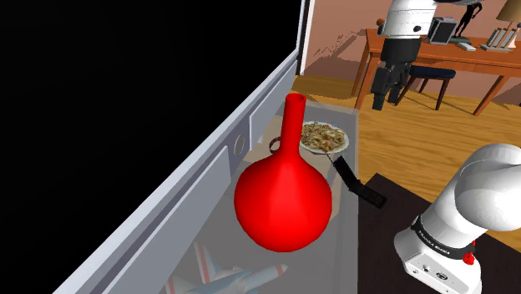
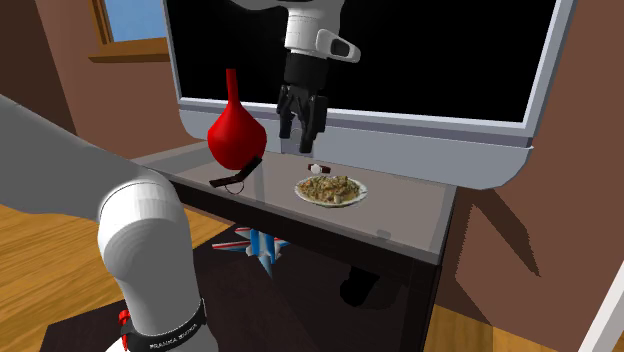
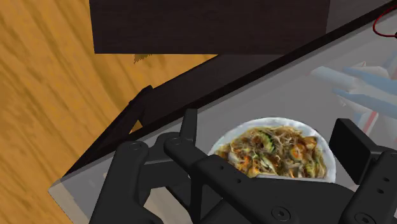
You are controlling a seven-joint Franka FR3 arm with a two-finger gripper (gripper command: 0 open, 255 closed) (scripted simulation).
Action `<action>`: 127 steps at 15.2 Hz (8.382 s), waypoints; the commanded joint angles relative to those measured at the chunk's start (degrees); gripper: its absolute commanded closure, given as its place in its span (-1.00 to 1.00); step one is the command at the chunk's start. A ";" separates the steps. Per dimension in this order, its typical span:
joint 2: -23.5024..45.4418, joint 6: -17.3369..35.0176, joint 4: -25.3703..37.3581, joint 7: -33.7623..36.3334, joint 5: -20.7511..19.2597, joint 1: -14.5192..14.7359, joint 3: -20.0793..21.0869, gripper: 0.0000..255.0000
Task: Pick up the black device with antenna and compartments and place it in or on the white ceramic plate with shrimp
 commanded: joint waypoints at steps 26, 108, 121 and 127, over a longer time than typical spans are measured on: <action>-13.00 21.71 -23.42 20.45 18.84 12.29 29.55 -1.00; 17.31 30.66 -4.33 6.00 7.78 5.87 29.49 -1.00; 18.79 35.35 -7.59 6.17 7.94 5.84 30.32 -1.00; 18.87 35.36 -7.48 6.68 8.09 6.04 30.71 1.00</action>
